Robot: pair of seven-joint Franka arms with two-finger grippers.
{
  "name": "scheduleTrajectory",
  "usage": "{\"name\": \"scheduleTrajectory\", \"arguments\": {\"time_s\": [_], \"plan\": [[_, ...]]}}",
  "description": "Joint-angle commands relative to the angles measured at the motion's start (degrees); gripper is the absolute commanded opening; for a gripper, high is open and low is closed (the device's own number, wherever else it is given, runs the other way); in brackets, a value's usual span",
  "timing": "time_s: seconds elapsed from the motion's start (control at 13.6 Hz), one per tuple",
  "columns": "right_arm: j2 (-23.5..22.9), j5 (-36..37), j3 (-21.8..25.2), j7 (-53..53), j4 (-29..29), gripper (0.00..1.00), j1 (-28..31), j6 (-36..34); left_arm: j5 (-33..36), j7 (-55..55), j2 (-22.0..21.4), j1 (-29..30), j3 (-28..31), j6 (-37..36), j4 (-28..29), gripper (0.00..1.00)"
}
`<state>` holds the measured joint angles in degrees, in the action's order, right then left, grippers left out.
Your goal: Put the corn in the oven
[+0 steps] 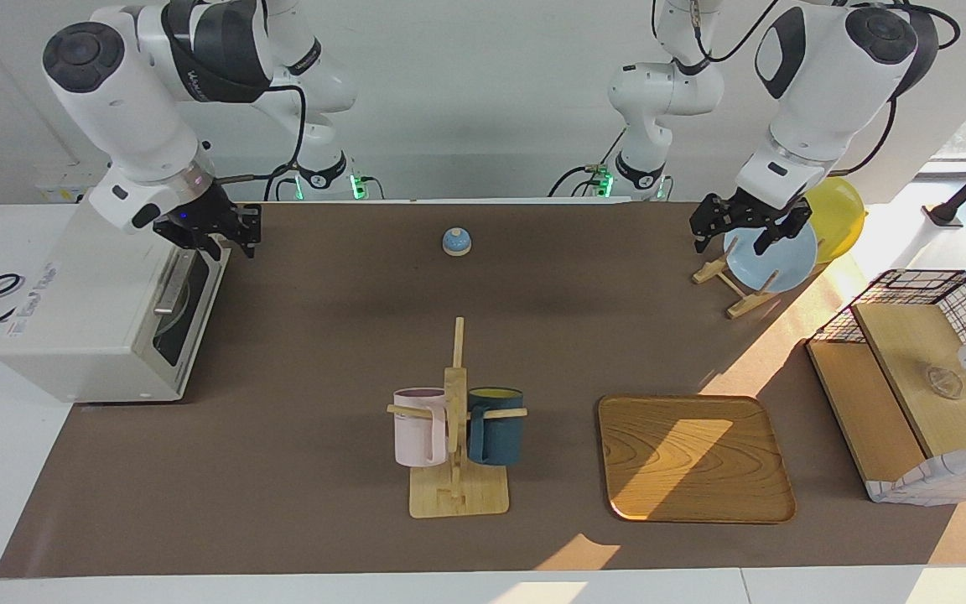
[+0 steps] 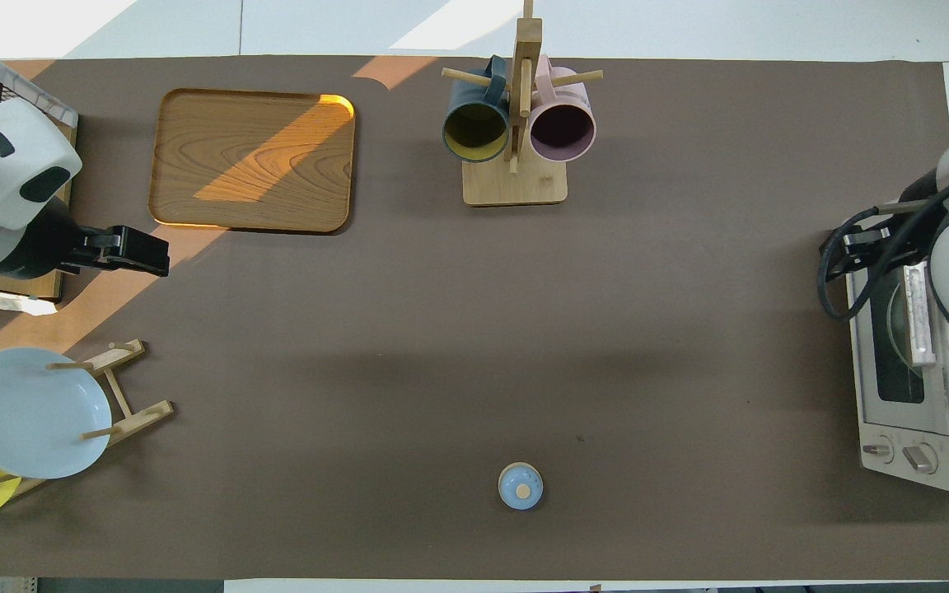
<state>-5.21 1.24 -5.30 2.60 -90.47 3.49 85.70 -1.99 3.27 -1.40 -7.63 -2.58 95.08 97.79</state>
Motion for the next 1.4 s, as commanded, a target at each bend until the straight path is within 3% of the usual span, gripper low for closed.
{"name": "scheduleTrajectory", "arguments": {"time_s": [0.0, 0.52, 1.33], "plan": [[-0.85, -1.76, -0.24, -1.2, 1.53, 1.0, 0.72, 0.0, -0.82, -0.55, -0.8, 0.77, -0.32, 0.63, 0.47, 1.0], [2.31, -1.94, -0.15, -0.93, 0.65, 1.0, 0.99, -1.23, -0.82, -0.55, -0.8, 0.77, -0.32, 0.63, 0.47, 1.0], [2.75, -2.03, -0.06, -1.2, 1.0, 1.0, 2.13, -0.62, -0.82, -0.55, -0.8, 0.77, -0.32, 0.63, 0.47, 1.0]]}}
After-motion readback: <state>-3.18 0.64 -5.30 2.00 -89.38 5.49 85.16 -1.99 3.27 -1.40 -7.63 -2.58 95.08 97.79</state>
